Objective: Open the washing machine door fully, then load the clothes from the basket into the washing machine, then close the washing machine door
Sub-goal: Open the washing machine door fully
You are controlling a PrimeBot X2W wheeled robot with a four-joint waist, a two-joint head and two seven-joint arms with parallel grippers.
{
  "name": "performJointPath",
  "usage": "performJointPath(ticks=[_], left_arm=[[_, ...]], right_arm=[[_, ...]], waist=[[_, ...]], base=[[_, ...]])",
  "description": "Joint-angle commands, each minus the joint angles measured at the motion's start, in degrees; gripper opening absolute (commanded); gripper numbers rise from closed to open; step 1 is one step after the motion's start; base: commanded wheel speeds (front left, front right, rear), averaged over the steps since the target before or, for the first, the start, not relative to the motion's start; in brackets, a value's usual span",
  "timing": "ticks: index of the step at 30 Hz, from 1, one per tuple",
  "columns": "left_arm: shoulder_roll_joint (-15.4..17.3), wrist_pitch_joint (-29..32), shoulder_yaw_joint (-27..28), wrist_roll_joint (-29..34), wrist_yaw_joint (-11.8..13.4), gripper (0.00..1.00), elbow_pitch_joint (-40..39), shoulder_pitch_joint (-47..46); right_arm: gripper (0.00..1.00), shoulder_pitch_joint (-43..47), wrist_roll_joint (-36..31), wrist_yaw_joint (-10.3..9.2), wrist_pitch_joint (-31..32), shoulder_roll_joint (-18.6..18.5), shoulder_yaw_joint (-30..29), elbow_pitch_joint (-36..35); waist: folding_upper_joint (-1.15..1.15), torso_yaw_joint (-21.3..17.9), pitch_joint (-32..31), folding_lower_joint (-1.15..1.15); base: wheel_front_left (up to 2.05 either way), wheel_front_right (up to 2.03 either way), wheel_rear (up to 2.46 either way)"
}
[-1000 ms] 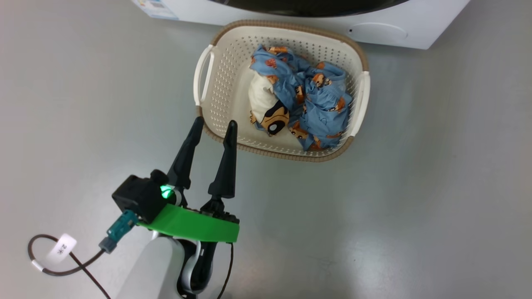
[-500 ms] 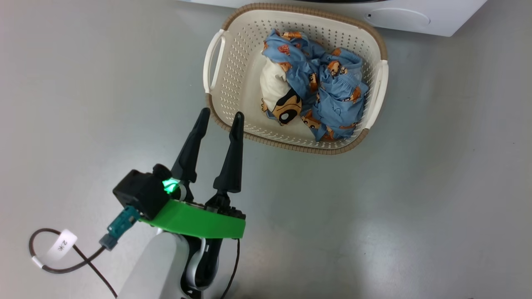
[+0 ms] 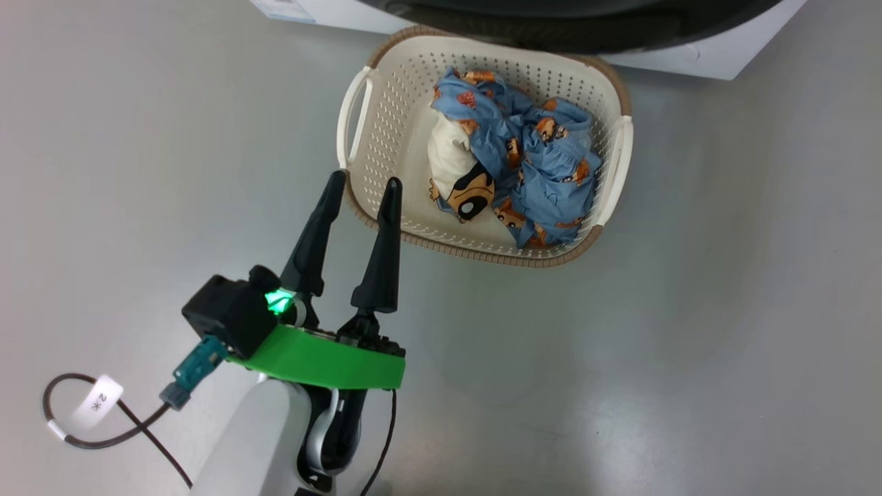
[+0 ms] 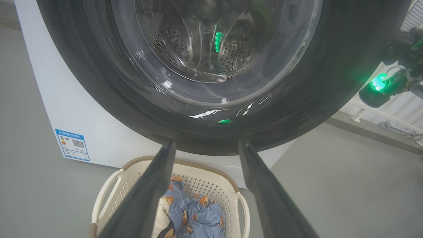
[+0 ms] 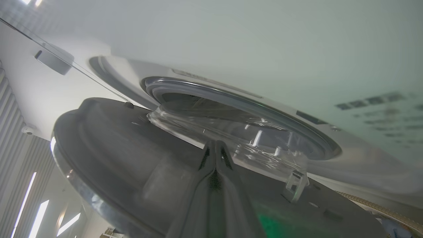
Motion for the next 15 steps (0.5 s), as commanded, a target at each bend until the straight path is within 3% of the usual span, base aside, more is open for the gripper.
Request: performJointPath(ticks=[1,15], left_arm=[[1.1,-0.4,2.0,0.5,0.0,1.0,-1.3,0.6],[1.1,-0.4,3.1,3.0,-1.2,1.0,0.0,3.5]], right_arm=[[0.0,2.1,-0.1,0.28,1.0,2.0,1.5,-2.3],[0.0,11.5,-0.1,0.28,2.4,4.7,4.4,-4.0]], waist=[[0.0,-0.6,-1.0,0.0],[0.0,-1.5,-8.3,0.0]], base=[[0.0,0.0,0.0],[0.0,0.0,0.0]])
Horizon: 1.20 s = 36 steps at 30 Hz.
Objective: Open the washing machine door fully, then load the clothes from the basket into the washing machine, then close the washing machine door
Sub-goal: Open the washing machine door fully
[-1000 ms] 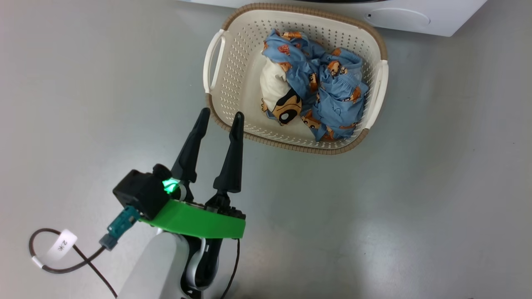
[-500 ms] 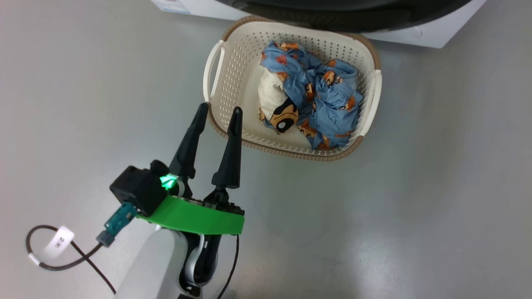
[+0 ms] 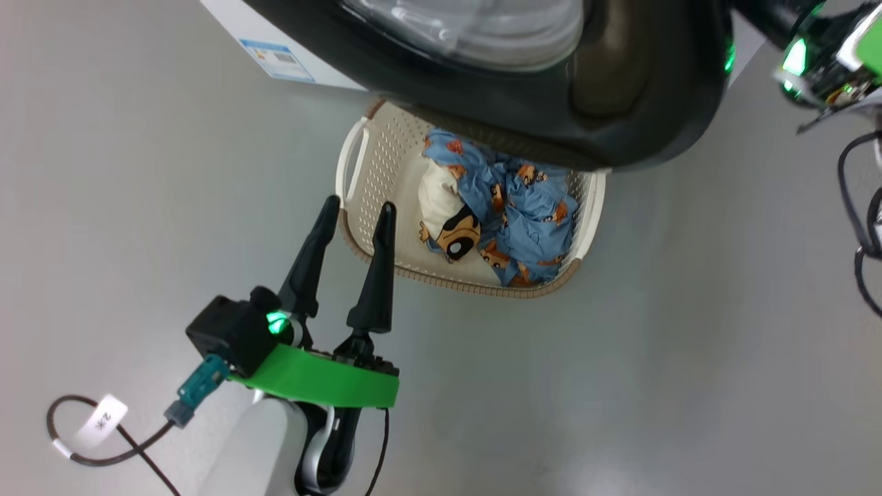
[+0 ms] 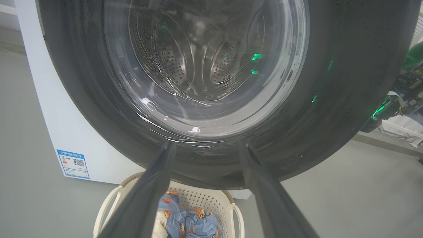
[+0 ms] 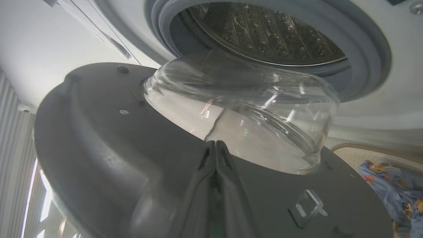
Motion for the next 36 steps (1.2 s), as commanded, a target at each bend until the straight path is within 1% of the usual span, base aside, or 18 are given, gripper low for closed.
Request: performJointPath(ticks=[1,10,16,20,30,36], left_arm=[[1.1,-0.4,2.0,0.5,-0.1,1.0,-0.9,1.3],[1.1,-0.4,3.3,1.2,-0.5,1.0,-0.7,3.2],[1.1,-0.4,4.0,2.6,-0.9,1.0,0.2,4.5],[1.1,-0.4,5.4,4.4,-1.5,1.0,1.0,6.0],[1.1,-0.4,7.3,5.9,-2.5,1.0,1.8,9.3],[1.1,-0.4,8.1,6.3,-2.9,1.0,1.8,11.0]], right_arm=[[0.0,1.6,-0.1,0.29,0.7,1.2,0.9,-2.1],[0.0,5.4,-0.1,0.29,2.0,3.0,3.1,-3.1],[0.0,8.2,0.4,0.29,2.0,4.4,3.5,-3.9],[0.0,12.1,0.4,0.29,2.3,6.1,4.6,-4.1],[0.0,16.8,0.0,0.29,3.5,9.5,7.8,-4.7],[0.0,19.0,0.3,0.29,3.8,11.3,8.6,-5.6]], waist=[[0.0,0.0,-2.0,0.0],[0.0,0.0,-4.7,0.0],[0.0,-0.2,-7.4,0.0],[0.0,-0.5,-10.5,0.0],[0.0,-0.9,-14.8,0.0],[0.0,-0.5,-16.5,0.0]], base=[[0.0,0.0,0.0],[0.0,0.0,0.0],[0.0,0.0,0.0],[0.0,0.0,0.0],[0.0,0.0,0.0],[0.0,0.0,0.0]])
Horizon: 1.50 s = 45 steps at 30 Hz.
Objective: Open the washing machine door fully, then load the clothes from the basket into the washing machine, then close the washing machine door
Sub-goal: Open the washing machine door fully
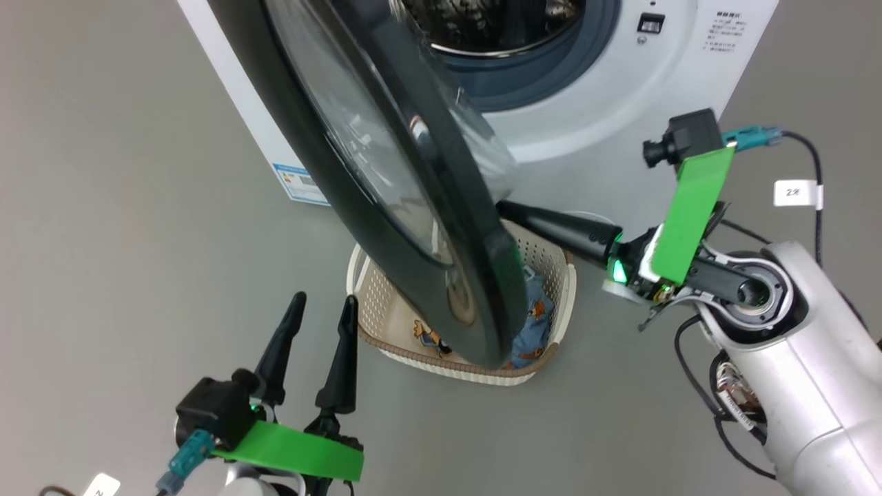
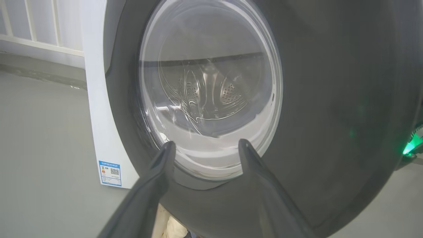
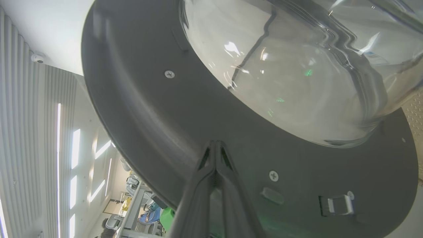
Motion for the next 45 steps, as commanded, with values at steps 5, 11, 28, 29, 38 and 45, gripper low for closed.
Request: performJointPath(ticks=[5,11,28,29,38,45], left_arm=[[0.9,-0.4,2.5,1.1,-0.6,1.0,-1.3,0.8],[0.9,-0.4,2.5,1.0,-0.7,1.0,-1.6,1.2],[0.9,-0.4,4.5,1.7,-0.8,1.0,-0.4,0.8],[0.9,-0.4,4.5,1.7,-0.8,1.0,-0.4,0.8],[0.9,-0.4,7.1,3.6,-1.3,1.0,0.4,1.6],[0.9,-0.4,8.6,3.9,-1.4,1.0,0.6,2.2]], right_arm=[[0.0,1.5,0.2,0.28,1.1,2.4,1.5,-2.5],[0.0,2.3,0.0,0.28,1.4,3.3,1.7,-2.6],[0.49,4.1,-2.8,0.28,-3.9,1.7,1.4,-2.4],[0.49,4.1,-2.8,0.28,-3.9,1.7,1.4,-2.4],[1.0,7.8,-3.7,0.28,-12.2,-2.4,1.0,-2.2],[1.0,10.7,-2.8,0.28,-19.1,-4.3,-1.6,-1.7]], waist=[[0.0,0.6,-1.1,0.01],[0.0,1.1,-1.5,0.01],[0.0,-1.1,-2.9,0.01],[0.0,-1.1,-2.9,0.01],[0.0,-4.6,-4.7,0.01],[0.0,-6.1,-5.3,0.01]], base=[[0.0,0.0,0.0],[0.0,0.0,0.0],[0.0,0.0,0.0],[0.0,0.0,0.0],[0.0,0.0,0.0],[0.0,0.0,0.0]])
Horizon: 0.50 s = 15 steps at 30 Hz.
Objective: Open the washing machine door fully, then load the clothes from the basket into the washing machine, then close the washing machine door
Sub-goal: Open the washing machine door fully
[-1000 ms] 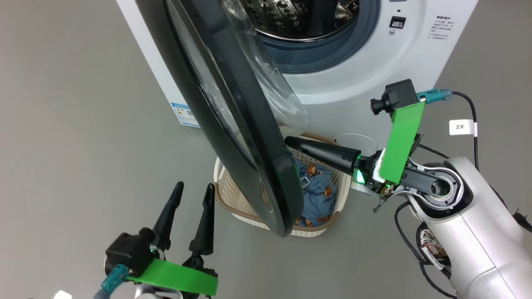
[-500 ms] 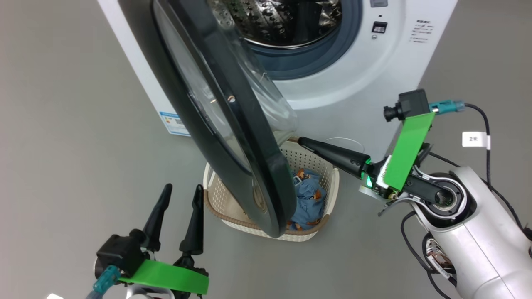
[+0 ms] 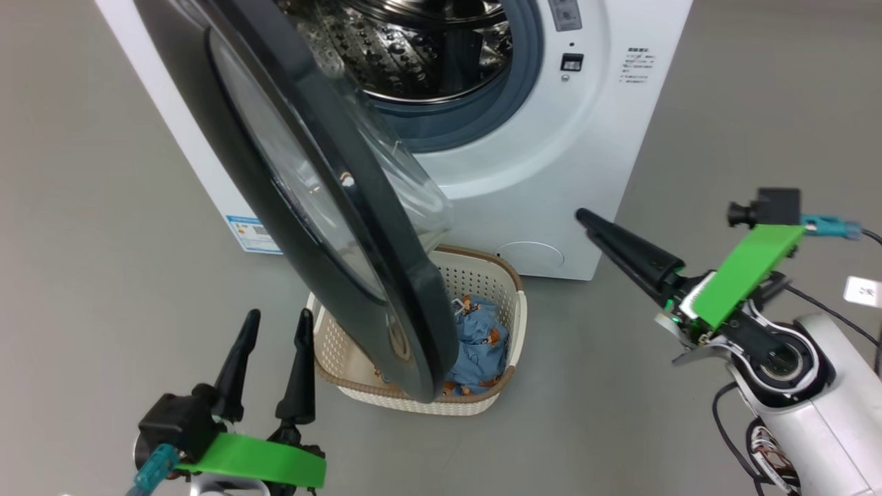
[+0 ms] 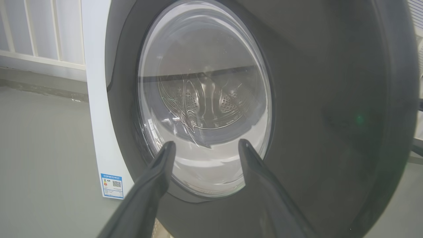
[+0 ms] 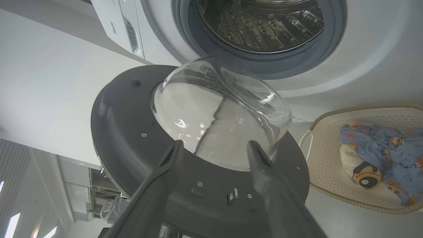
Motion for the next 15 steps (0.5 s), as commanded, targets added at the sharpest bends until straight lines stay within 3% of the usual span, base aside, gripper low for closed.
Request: performJointPath(ticks=[1,8,15], left_arm=[[0.8,-0.4,2.1,0.8,-0.2,1.0,-1.0,-0.1],[0.8,-0.4,2.8,0.8,-0.2,1.0,-0.9,0.2],[0.8,-0.4,3.2,0.8,-0.2,1.0,-0.6,1.0]], right_arm=[[1.0,0.7,0.1,0.28,-1.1,-0.5,-0.1,-1.4],[1.0,4.0,-2.0,0.28,-8.5,-3.0,-0.6,-0.5],[1.0,6.9,-6.0,0.28,-17.2,-6.1,4.4,2.6]], waist=[[0.0,-0.4,-0.1,0.0],[0.0,-1.6,-0.3,0.0],[0.0,-2.3,-1.5,0.0]], base=[[0.0,0.0,0.0],[0.0,0.0,0.0],[0.0,0.0,0.0]])
